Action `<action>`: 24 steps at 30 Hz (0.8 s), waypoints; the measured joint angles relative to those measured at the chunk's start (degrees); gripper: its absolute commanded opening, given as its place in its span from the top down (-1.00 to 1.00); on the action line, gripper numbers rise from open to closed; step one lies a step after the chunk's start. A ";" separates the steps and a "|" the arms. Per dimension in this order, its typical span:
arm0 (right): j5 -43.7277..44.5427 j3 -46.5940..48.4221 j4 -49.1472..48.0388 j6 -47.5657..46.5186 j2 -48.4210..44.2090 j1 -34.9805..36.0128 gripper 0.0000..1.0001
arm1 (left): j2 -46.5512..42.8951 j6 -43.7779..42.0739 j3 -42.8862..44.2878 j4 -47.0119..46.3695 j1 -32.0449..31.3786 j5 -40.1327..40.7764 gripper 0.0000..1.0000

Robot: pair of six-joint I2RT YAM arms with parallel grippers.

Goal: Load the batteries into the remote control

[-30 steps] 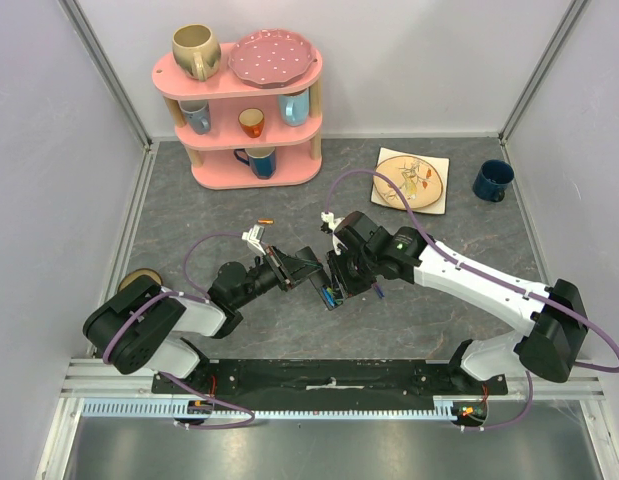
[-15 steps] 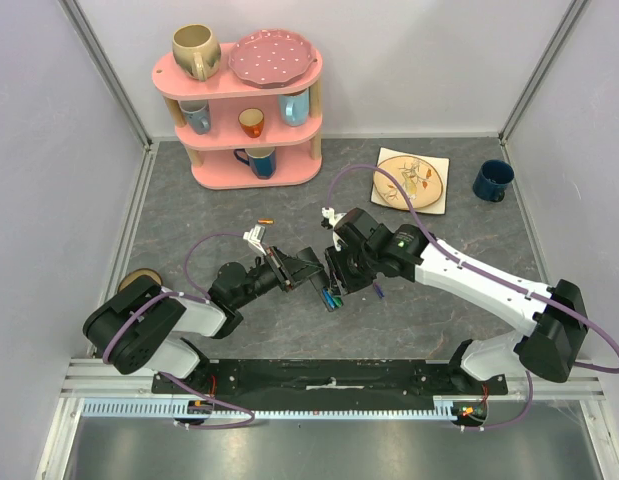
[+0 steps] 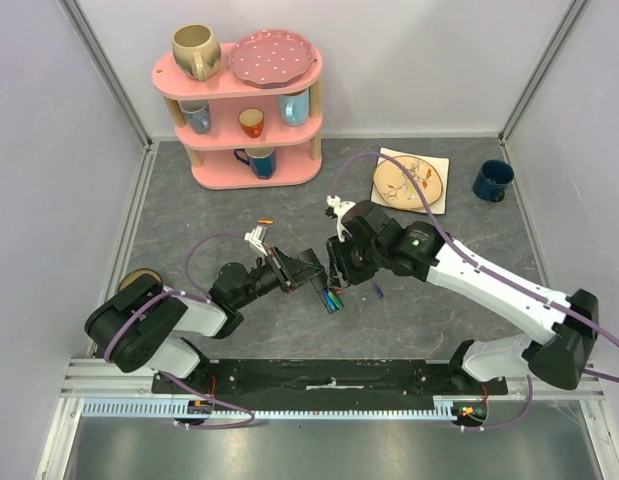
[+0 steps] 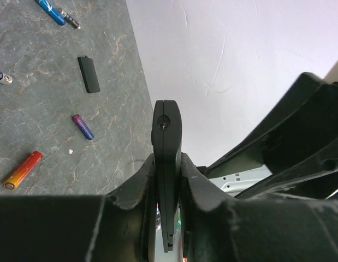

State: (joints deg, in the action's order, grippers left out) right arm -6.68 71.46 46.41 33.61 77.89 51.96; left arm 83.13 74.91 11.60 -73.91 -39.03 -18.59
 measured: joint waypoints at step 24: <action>-0.83 -34.18 -35.74 1.88 -30.14 -0.37 -0.54 | -0.39 6.08 1.97 -0.04 1.49 -7.26 0.96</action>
State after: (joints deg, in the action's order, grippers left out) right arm -7.51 37.28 10.68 35.48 47.75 51.59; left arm 82.74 80.99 13.56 -73.95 -37.54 -25.85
